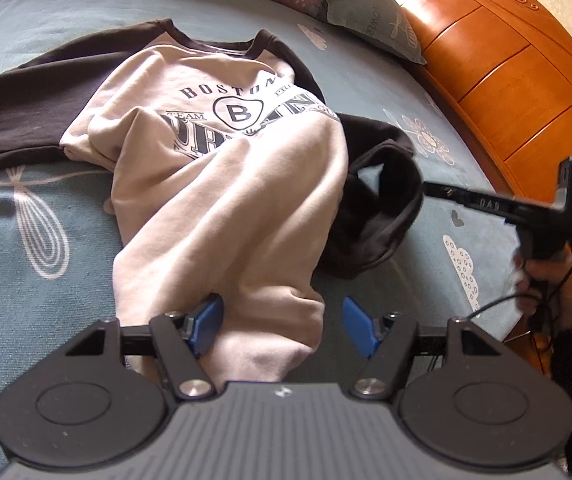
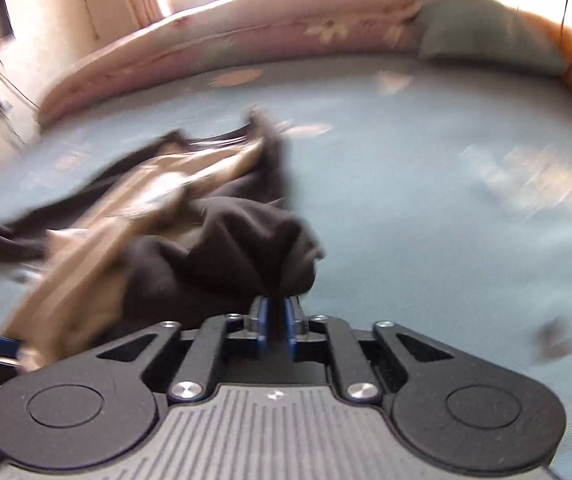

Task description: Fold clothes

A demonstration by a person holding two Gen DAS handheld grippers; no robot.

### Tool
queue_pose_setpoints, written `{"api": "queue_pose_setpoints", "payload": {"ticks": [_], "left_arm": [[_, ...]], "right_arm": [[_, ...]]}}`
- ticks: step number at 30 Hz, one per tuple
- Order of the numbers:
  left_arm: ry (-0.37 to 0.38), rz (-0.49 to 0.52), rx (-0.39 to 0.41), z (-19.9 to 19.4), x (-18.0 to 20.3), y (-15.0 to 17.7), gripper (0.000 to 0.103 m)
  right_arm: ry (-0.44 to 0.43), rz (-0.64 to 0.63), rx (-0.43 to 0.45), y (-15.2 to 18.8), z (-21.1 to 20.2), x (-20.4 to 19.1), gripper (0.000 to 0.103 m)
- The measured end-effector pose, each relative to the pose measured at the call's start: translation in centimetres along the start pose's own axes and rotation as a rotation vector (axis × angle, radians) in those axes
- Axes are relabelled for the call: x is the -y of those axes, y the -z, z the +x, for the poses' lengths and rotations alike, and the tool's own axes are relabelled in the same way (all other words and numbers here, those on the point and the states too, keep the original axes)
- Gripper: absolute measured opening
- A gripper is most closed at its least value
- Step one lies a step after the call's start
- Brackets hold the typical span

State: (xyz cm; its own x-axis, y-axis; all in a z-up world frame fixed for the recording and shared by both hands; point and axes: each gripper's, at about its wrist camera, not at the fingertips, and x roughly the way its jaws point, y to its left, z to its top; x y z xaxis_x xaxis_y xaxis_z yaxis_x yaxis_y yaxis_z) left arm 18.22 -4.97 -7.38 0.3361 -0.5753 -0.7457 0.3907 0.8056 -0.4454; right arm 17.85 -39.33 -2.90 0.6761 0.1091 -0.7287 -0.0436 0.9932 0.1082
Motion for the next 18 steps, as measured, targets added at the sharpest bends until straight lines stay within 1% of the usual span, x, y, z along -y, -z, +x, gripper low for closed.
{"api": "queue_pose_setpoints", "payload": {"ticks": [2, 3, 4, 5, 6, 7, 8, 9, 10, 11, 13, 14, 16, 18], "left_arm": [[-0.005, 0.010, -0.005, 0.1, 0.2, 0.0, 0.070], [-0.007, 0.012, -0.005, 0.2, 0.3, -0.1, 0.070], [-0.010, 0.013, -0.005, 0.2, 0.3, 0.0, 0.070], [-0.009, 0.012, -0.005, 0.3, 0.3, 0.0, 0.070], [-0.006, 0.010, -0.006, 0.3, 0.3, 0.0, 0.070], [-0.004, 0.009, -0.007, 0.3, 0.3, 0.0, 0.070], [-0.003, 0.010, -0.009, 0.4, 0.2, 0.0, 0.070], [-0.002, 0.011, -0.011, 0.4, 0.2, -0.1, 0.070], [-0.002, 0.009, -0.013, 0.5, 0.1, -0.1, 0.070], [-0.002, 0.008, -0.015, 0.5, 0.1, -0.1, 0.070], [0.000, 0.006, -0.017, 0.5, 0.0, -0.1, 0.070], [0.000, 0.005, -0.019, 0.6, 0.0, -0.1, 0.070], [0.001, 0.004, -0.020, 0.6, -0.1, -0.1, 0.070], [0.002, -0.001, -0.019, 0.6, -0.1, -0.1, 0.070]], "right_arm": [[0.096, -0.051, -0.004, -0.9, -0.5, 1.3, 0.009], [0.123, -0.061, -0.009, -1.4, -0.7, 2.1, 0.009], [0.120, -0.050, -0.014, -1.7, -0.8, 3.0, 0.009], [0.100, -0.026, -0.017, -1.9, -0.8, 3.9, 0.011], [0.062, 0.007, -0.022, -1.9, -0.9, 4.6, 0.016], [0.012, 0.052, -0.026, -1.6, -0.8, 5.3, 0.018], [-0.054, 0.110, -0.030, -1.1, -0.6, 5.7, 0.031], [-0.120, 0.168, -0.034, -0.5, -0.4, 6.2, 0.049], [-0.190, 0.226, -0.044, 0.2, 0.1, 6.5, 0.058], [-0.250, 0.274, -0.057, 1.0, 0.9, 6.5, 0.064], [-0.333, 0.347, -0.078, 2.7, 2.3, 6.6, 0.064], [-0.359, 0.379, -0.087, 3.4, 3.1, 6.7, 0.064], [-0.384, 0.442, -0.093, 4.3, 4.6, 7.0, 0.065], [-0.470, 0.532, -0.049, 4.6, 5.8, 7.7, 0.076]]}}
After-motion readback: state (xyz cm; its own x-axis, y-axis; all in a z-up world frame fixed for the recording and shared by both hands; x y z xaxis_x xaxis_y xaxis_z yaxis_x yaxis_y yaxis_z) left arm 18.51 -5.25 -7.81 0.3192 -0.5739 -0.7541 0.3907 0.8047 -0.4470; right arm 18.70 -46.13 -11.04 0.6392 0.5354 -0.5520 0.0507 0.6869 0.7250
